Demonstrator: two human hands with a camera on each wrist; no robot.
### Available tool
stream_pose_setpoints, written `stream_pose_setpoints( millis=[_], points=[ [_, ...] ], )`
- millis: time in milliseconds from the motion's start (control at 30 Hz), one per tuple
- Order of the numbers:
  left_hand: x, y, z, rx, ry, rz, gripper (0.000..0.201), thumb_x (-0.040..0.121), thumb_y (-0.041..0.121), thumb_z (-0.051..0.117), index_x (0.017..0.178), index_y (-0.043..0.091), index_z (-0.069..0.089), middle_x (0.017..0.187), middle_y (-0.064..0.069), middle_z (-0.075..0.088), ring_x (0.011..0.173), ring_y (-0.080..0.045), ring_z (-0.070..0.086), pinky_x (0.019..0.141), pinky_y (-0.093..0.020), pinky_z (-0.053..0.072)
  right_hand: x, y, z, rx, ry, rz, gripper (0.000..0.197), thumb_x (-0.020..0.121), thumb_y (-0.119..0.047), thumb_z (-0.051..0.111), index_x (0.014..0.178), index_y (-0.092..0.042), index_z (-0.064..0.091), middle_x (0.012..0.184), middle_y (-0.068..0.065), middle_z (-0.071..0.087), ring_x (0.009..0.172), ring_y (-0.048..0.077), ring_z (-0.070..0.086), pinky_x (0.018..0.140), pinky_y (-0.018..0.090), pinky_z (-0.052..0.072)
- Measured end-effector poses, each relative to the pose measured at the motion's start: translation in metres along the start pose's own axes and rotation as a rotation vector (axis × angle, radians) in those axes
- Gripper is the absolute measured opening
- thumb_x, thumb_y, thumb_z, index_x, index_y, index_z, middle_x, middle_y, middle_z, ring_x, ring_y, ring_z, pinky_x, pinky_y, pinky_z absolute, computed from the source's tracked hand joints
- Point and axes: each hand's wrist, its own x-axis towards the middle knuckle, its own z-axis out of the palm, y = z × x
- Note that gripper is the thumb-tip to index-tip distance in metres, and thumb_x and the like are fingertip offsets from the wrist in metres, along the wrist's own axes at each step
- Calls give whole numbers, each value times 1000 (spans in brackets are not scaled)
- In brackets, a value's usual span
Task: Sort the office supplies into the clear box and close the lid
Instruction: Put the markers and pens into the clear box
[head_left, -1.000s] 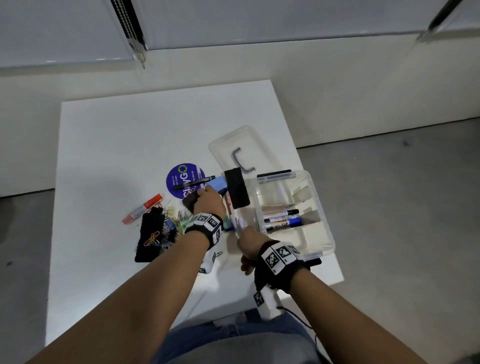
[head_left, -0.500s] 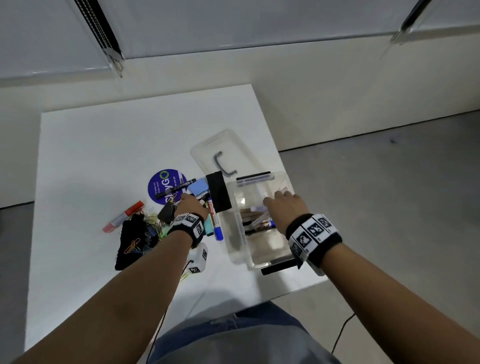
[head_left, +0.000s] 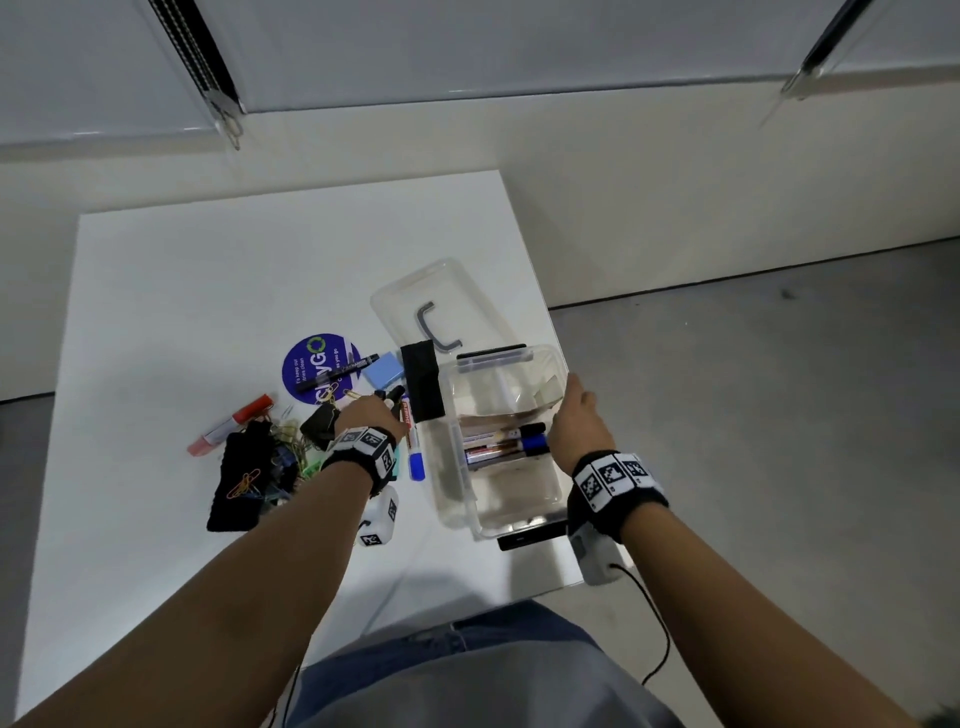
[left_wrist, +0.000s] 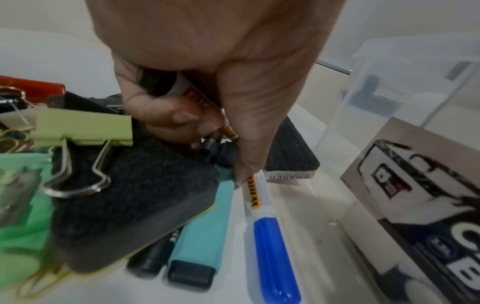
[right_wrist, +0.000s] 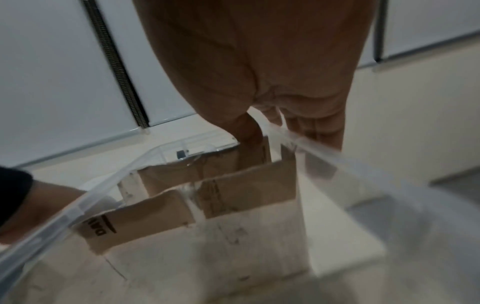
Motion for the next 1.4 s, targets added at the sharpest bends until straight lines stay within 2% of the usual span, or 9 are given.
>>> stream_pose_setpoints(
  millis=[233, 700, 867, 967, 1033, 1100, 1167, 1233, 1400],
  points=[
    [-14, 1, -2, 89, -4, 41, 40, 92, 42, 57, 107, 6, 60, 110, -14, 66, 104, -32, 63, 83, -38, 50, 10, 15, 18, 153, -25, -50, 73, 82, 5, 44, 143, -23, 15, 116, 16, 57, 96, 32, 59, 86, 47, 53],
    [-38, 10, 12, 103, 24, 47, 35, 96, 37, 52, 113, 7, 56, 117, -13, 62, 107, -30, 62, 84, -38, 51, 2, 15, 15, 172, 32, -30, 70, 85, 8, 39, 146, -19, 17, 126, 17, 52, 106, 37, 58, 91, 47, 50],
    [-26, 4, -1, -99, -75, -36, 40, 87, 30, 67, 114, 3, 57, 116, -17, 64, 106, -34, 62, 82, -36, 51, 0, 15, 15, 178, 43, -33, 67, 86, 7, 39, 145, -18, 19, 127, 17, 51, 107, 37, 58, 92, 49, 50],
    [-33, 5, -6, -103, -15, -29, 35, 92, 33, 58, 111, 3, 57, 115, -18, 64, 105, -35, 62, 83, -39, 52, -1, 15, 14, 191, 28, -25, 69, 86, 7, 39, 146, -18, 17, 130, 16, 49, 109, 38, 57, 92, 48, 50],
    [-46, 9, -14, -82, 103, 75, 33, 96, 35, 48, 109, 5, 56, 107, -17, 65, 97, -34, 62, 75, -37, 48, -1, 16, 14, 178, 31, -33, 69, 86, 8, 40, 147, -17, 17, 129, 17, 49, 108, 37, 58, 90, 47, 50],
    [-64, 16, -30, -74, 220, 324, 28, 98, 34, 45, 102, 9, 54, 89, -13, 66, 77, -29, 60, 63, -32, 43, -1, 16, 13, 168, 33, -41, 70, 86, 9, 40, 147, -16, 16, 130, 17, 49, 108, 38, 58, 90, 46, 50],
    [-87, 30, -46, -19, 212, 616, 23, 97, 34, 49, 101, 12, 54, 78, -6, 61, 69, -23, 56, 56, -30, 36, -1, 16, 13, 166, 30, -44, 70, 86, 9, 39, 148, -14, 16, 132, 19, 48, 109, 39, 57, 89, 45, 49],
    [-104, 50, -52, 129, 120, 806, 23, 95, 36, 51, 106, 16, 55, 84, -5, 63, 76, -24, 60, 59, -31, 39, -2, 17, 12, 170, 31, -47, 69, 86, 10, 40, 147, -13, 17, 131, 20, 48, 110, 39, 57, 88, 44, 49],
    [-111, 101, -26, 517, -1, 797, 27, 92, 23, 56, 117, 15, 59, 102, -12, 65, 95, -32, 65, 69, -35, 45, 3, 15, 11, 230, 6, -63, 68, 83, 7, 41, 145, -13, 20, 127, 20, 52, 106, 40, 57, 90, 45, 49]
  ],
)
